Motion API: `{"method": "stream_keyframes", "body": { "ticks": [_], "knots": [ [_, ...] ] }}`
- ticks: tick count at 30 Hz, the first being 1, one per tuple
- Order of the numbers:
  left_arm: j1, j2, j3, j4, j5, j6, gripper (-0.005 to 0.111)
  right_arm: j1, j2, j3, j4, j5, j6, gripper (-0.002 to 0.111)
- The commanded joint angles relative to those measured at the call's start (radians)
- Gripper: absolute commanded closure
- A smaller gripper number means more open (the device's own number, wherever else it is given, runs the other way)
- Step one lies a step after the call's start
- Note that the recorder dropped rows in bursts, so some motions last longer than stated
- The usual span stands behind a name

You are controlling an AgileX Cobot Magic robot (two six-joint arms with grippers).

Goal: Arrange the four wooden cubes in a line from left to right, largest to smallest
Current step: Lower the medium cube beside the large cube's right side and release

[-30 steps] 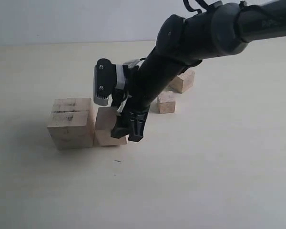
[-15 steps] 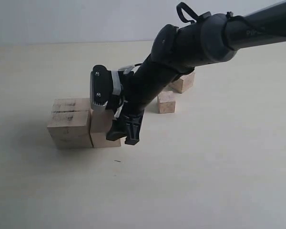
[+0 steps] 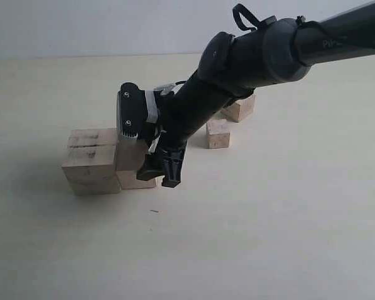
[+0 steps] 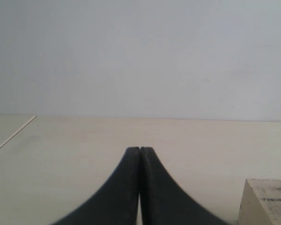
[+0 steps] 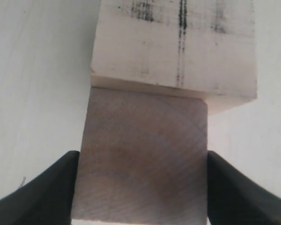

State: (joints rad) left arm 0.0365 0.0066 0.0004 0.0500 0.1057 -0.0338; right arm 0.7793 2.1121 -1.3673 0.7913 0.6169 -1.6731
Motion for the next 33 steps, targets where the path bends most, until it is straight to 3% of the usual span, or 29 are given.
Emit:
{"method": "stream_keyframes", "body": {
  "ticks": [1,7,10,17,24,33],
  "knots": [
    [0.002,-0.007,0.0,-0.006,-0.002,-0.001,0.104,0.0,-0.002,-0.009,0.021,-0.005,-0.01,0.108],
    [0.002,-0.007,0.0,-0.006,-0.002,-0.001,0.104,0.0,-0.002,-0.009,0.02,-0.014,-0.001,0.108],
    [0.002,-0.007,0.0,-0.006,-0.002,-0.001,0.104,0.0,-0.002,-0.009,0.02,-0.025,-0.001,0.102],
    [0.002,-0.007,0.0,-0.006,-0.002,-0.001,0.104,0.0,-0.002,-0.009,0.04,-0.009,-0.001,0.065],
    [0.002,-0.007,0.0,-0.006,-0.002,-0.001,0.104,0.0,-0.002,-0.009,0.045,0.008,-0.001,0.039],
    [0.002,-0.007,0.0,-0.006,-0.002,-0.001,0.104,0.0,-0.096,-0.013,0.035,-0.066,-0.005,0.034]
  ]
}}
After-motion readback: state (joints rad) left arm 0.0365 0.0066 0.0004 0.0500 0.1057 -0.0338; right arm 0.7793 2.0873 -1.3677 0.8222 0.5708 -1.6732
